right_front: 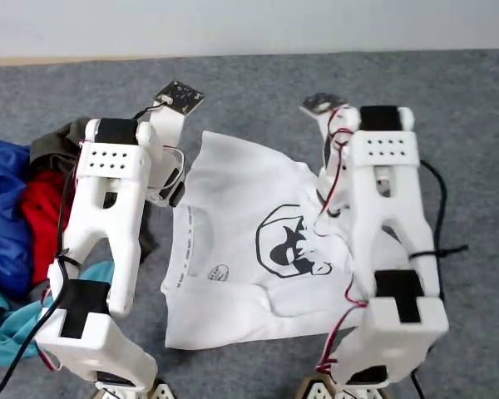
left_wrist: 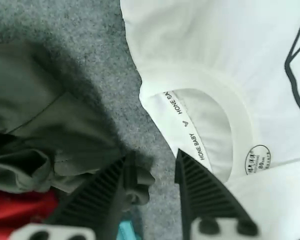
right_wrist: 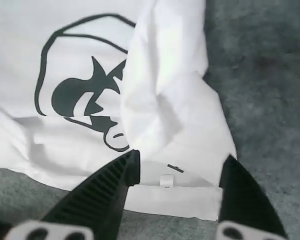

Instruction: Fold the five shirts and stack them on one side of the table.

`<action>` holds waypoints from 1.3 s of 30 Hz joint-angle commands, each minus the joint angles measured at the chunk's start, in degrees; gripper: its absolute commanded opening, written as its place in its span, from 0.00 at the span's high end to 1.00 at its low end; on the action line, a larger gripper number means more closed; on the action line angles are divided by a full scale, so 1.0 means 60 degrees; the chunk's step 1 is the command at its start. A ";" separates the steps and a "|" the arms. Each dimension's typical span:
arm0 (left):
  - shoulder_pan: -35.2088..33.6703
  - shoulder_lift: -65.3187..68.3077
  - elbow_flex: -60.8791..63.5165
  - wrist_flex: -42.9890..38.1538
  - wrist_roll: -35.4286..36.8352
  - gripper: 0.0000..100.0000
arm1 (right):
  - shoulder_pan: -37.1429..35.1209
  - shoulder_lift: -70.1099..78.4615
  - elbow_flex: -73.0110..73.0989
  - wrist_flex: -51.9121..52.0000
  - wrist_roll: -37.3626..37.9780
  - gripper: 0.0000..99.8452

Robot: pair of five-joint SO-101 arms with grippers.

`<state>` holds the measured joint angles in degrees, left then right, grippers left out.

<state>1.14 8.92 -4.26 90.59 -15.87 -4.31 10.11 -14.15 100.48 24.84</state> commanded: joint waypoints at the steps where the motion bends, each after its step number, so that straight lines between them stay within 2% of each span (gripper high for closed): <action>1: 0.0029 -0.0147 -0.0359 0.0073 0.0059 0.87 | 0.0271 -0.1018 0.0132 0.0388 -0.0205 0.72; 8: 0.0029 -0.0147 -0.0359 0.0381 0.0059 0.87 | 0.0183 -0.1927 0.1905 0.0330 -0.0220 0.80; 13: 0.0015 -0.0147 -0.0359 0.0718 0.0059 0.87 | 0.0198 -0.1941 0.2857 0.0271 -0.0234 0.80; 21: 0.0205 -0.0147 -0.0359 0.0850 0.0059 0.87 | 0.0168 -0.1736 0.3736 -0.1399 -0.0762 0.80; 26: 0.0308 -0.0147 -0.0359 0.0879 0.0059 0.87 | 0.0212 -0.0491 0.3575 -0.1810 -0.0762 0.80; 39: 0.0264 -0.0147 -0.0359 0.0850 0.0044 0.87 | 0.0125 0.2322 0.0806 -0.1692 -0.0703 0.80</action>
<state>2.73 8.92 -4.26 95.16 -15.87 -3.52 22.59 -4.48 90.02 20.88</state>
